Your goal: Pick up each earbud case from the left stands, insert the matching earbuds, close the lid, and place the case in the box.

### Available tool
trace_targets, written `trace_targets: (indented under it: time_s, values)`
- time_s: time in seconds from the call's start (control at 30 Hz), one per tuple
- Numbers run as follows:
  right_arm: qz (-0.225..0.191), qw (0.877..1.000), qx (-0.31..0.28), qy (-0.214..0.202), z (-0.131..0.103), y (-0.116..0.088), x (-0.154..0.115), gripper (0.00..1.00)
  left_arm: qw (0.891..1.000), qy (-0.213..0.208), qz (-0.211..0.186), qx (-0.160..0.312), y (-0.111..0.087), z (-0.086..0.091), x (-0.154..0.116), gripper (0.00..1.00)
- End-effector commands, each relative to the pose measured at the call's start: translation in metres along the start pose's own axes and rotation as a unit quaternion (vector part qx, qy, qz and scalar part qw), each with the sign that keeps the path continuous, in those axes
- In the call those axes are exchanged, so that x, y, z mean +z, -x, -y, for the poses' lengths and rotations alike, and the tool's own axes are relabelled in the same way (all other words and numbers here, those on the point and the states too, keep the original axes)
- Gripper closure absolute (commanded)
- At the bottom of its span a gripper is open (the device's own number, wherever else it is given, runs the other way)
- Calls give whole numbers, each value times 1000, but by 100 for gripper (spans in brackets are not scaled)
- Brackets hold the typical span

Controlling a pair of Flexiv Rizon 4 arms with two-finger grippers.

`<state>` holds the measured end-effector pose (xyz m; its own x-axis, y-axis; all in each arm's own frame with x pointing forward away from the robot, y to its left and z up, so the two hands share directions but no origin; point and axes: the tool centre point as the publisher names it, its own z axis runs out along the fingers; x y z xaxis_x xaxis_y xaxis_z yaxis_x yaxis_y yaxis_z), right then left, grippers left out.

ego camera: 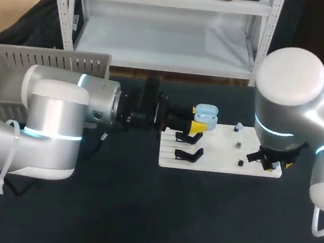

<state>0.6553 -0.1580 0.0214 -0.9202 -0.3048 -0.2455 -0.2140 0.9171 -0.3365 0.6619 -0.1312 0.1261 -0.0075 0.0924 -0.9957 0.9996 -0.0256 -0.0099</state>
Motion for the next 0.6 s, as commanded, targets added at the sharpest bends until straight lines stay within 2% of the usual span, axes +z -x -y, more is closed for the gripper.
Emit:
trace_targets:
  time_s: [0.03,0.17,0.6]
  values:
    - [1,1000,0,-4,-2,0,4,67,1000,4,0,0,0,2,0,100]
    - [2,1000,-1,-4,-2,1,5,67,1000,4,0,0,0,2,0,100]
    - [1,1000,0,-4,-1,2,7,79,1000,4,0,0,0,2,0,100]
